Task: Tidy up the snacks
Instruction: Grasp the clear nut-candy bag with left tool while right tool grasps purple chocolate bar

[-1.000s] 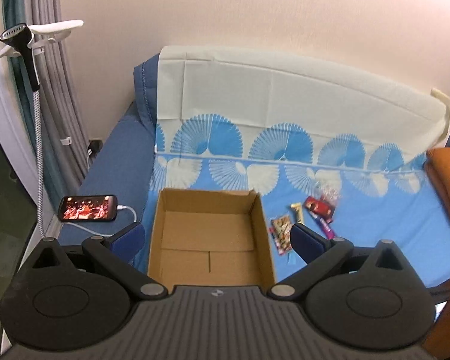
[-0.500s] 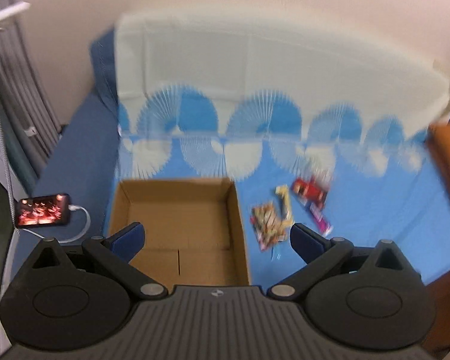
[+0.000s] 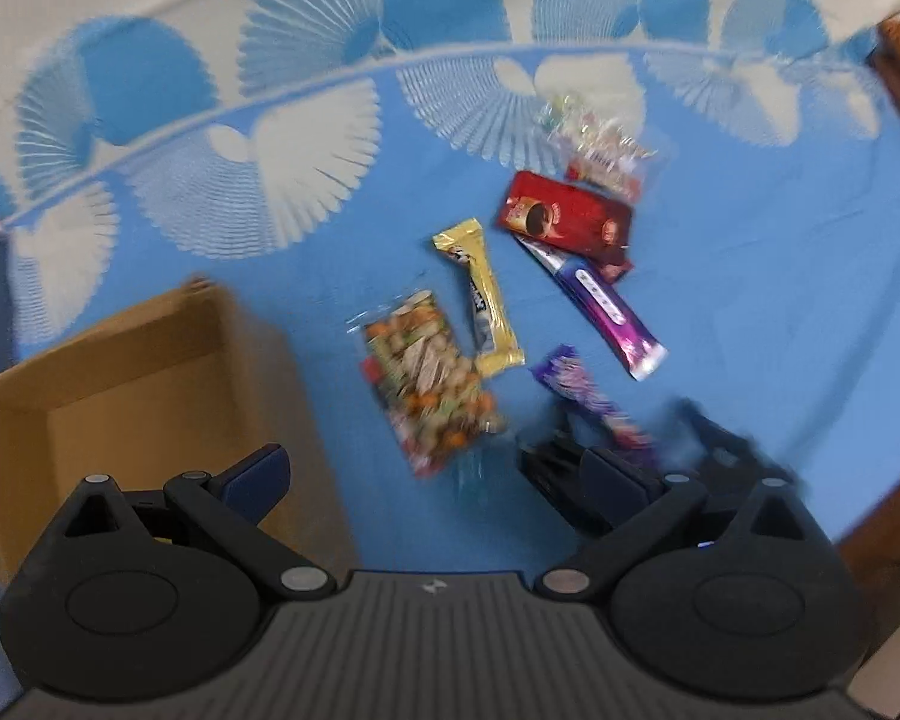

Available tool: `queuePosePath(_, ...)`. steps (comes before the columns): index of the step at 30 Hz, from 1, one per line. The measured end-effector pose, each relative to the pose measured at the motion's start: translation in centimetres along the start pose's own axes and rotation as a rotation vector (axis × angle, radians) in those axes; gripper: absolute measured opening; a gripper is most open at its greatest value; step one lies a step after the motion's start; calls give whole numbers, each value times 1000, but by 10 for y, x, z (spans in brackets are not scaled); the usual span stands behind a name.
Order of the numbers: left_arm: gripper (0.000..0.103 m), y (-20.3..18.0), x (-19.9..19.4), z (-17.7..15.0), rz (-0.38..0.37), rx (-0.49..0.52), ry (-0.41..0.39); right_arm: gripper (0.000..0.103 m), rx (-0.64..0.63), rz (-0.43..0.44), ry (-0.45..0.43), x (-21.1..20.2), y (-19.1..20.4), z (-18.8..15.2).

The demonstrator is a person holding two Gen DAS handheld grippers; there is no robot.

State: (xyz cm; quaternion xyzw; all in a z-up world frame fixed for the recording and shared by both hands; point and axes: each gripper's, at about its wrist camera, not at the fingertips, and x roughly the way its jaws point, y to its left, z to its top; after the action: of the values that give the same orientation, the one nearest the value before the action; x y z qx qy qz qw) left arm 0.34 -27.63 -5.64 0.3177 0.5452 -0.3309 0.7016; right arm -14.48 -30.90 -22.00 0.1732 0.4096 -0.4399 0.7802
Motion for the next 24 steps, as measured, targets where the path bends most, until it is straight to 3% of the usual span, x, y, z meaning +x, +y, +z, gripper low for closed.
queuePosePath(3,103,-5,61,20,21,-30,79,103,68,-107,-22,3,-25,0)
queuePosePath(7,103,-8,119,39,26,-62,156,103,220,-34,2,8,-61,-6)
queuePosePath(14,103,1,177,44,57,-66,216,103,170,-15,-36,4,-56,-5)
queuePosePath(24,103,24,197,43,62,-86,246,103,6,40,-65,14,-33,4)
